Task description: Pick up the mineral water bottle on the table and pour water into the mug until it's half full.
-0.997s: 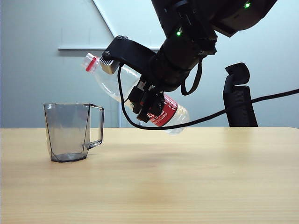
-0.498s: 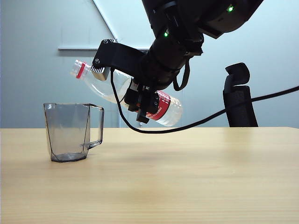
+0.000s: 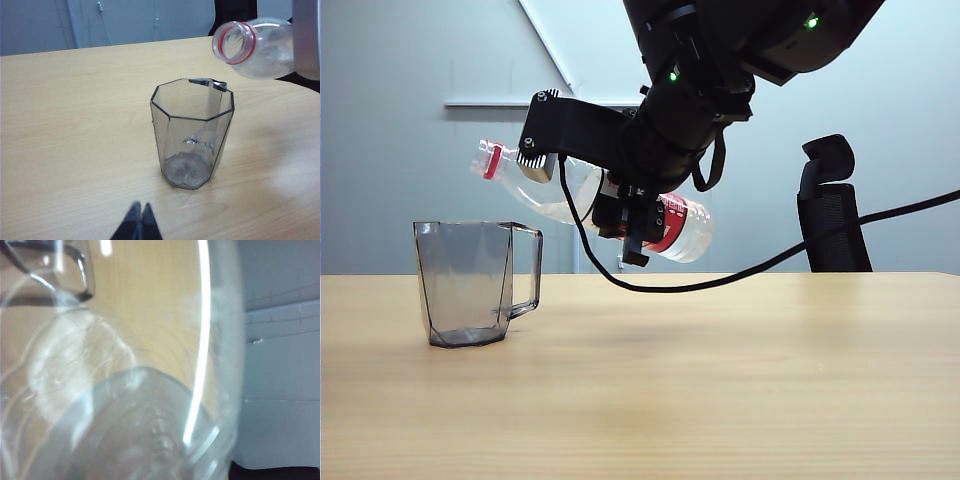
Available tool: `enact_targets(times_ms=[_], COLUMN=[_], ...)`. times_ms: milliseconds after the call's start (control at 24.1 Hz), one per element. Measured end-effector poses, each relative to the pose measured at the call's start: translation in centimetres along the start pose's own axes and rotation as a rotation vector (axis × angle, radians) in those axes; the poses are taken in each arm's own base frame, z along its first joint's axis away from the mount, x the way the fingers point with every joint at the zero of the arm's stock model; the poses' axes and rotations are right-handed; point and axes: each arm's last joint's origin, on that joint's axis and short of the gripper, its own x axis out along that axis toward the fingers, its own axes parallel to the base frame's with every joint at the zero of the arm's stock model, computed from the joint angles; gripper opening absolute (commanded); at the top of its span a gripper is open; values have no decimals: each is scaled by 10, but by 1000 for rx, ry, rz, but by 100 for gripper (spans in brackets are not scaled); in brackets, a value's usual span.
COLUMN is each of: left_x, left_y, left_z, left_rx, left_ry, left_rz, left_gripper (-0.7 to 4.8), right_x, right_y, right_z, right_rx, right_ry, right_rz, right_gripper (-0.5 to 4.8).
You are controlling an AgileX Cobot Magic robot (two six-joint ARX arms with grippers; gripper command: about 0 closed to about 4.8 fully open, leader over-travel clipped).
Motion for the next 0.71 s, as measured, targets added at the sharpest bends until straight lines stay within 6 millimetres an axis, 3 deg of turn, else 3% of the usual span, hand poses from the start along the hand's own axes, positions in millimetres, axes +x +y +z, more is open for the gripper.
enact_targets(times_ms=[706], left_x=[-1], left_y=[0], left_z=[1], left_rx=[-1], left_ry=[-18], left_rz=[0], left_gripper=[-2], right_x=[0], right_y=[-9], right_z=[3], right_rx=[-108], right_ry=[2], right_rz=[-66], right_gripper=[228])
